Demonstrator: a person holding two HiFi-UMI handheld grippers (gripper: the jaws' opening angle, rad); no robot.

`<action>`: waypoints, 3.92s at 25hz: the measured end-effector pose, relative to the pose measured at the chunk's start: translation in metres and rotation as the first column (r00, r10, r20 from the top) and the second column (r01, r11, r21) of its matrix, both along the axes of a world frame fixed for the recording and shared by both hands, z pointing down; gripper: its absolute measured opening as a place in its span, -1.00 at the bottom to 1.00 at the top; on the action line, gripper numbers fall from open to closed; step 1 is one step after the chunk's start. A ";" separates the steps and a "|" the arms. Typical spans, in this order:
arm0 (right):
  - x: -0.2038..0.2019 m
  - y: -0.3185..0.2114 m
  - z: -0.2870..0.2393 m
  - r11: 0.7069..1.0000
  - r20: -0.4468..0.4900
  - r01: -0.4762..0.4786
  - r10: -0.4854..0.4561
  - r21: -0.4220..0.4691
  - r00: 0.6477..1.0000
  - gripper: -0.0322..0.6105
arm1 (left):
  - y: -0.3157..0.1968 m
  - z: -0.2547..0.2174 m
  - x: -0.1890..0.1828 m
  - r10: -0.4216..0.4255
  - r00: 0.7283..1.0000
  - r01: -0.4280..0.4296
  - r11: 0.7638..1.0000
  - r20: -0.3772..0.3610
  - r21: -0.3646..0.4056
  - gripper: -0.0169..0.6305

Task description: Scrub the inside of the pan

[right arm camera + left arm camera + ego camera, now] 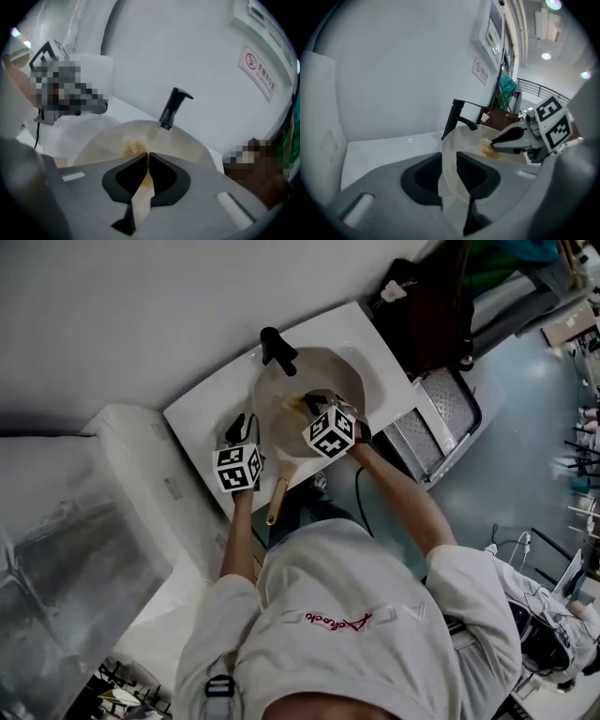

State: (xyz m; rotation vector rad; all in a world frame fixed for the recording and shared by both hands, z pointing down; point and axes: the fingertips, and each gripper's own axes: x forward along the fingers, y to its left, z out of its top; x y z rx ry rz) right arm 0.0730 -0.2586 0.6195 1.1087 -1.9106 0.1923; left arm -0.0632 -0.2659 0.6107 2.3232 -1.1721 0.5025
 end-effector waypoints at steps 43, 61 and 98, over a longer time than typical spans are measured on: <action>0.104 0.034 -0.103 0.892 0.690 -0.430 0.225 0.137 0.688 -0.83 | 0.027 -0.092 0.067 -0.075 0.997 0.075 0.984 -0.005 0.163 -0.94; 0.063 0.090 -0.140 0.850 0.643 -0.462 0.210 0.251 0.737 -0.83 | 0.073 -0.117 0.026 -0.010 0.998 0.023 0.973 -0.060 0.230 -0.94; 0.041 0.227 -0.152 0.801 0.631 -0.520 0.244 0.297 0.737 -0.83 | 0.198 -0.137 0.015 0.078 0.995 -0.055 0.954 -0.067 0.296 -0.95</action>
